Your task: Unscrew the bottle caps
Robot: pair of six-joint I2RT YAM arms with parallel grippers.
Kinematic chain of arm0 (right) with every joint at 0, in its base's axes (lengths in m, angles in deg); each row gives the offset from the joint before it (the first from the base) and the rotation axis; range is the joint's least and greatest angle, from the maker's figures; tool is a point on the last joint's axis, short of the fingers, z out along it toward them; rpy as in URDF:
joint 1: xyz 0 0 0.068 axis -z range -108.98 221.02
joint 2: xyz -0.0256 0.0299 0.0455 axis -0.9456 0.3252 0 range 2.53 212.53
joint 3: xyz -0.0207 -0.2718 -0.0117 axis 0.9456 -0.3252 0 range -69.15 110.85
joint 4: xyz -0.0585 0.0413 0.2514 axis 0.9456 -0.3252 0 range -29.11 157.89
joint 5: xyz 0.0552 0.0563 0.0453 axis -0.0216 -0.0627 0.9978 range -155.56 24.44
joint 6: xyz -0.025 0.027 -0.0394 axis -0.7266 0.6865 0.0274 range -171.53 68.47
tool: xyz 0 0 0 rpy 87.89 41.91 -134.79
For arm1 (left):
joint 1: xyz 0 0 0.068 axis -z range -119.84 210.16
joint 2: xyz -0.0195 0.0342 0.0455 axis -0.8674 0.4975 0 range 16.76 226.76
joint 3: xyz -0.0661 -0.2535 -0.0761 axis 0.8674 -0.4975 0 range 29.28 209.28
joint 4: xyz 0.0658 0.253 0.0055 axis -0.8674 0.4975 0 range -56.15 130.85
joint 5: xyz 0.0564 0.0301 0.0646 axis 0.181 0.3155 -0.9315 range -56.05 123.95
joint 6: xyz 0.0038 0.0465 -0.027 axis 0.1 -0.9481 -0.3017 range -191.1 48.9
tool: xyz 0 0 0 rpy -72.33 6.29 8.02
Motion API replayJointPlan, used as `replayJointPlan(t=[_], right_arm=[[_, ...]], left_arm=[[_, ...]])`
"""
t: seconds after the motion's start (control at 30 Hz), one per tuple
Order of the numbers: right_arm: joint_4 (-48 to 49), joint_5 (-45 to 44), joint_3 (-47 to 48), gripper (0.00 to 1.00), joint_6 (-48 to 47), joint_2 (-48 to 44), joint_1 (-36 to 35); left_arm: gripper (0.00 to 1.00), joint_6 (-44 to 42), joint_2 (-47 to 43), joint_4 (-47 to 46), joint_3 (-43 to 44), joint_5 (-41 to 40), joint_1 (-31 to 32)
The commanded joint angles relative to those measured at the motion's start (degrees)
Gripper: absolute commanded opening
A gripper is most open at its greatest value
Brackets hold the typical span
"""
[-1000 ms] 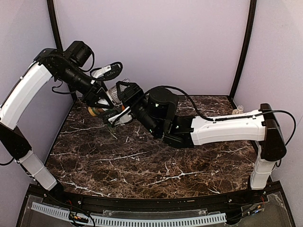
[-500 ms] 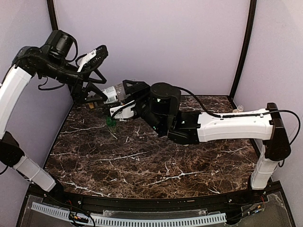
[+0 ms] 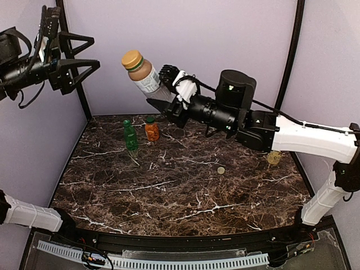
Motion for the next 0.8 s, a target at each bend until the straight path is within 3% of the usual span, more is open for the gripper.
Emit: replayJointPlan(t=[0.0,0.2,0.43,0.6,0.77], right_arm=[[11.7,29.2,-5.4,0.32,27.6,-4.2,3.0],[11.9,37.9,-2.4,0.32,35.1,-1.6,3.2],[12.3,38.1,-0.9,0.31,37.4,2.6,3.2],[14.0,39.0,-0.7,0.30,38.8,4.5,3.1],[12.9,39.2,0.6,0.29,39.2,5.9,3.0]], left_arm=[[0.98,4.0,-8.7,-24.3,-20.4,7.1,0.1],[0.94,3.2,-11.3,-27.2,-30.6,18.1,0.3],[0.89,0.4,-9.2,-30.2,-34.5,17.3,6.3],[0.88,5.0,-9.4,-32.3,-37.8,15.4,10.7],[0.73,11.4,-8.6,-36.9,-38.1,15.5,11.0]])
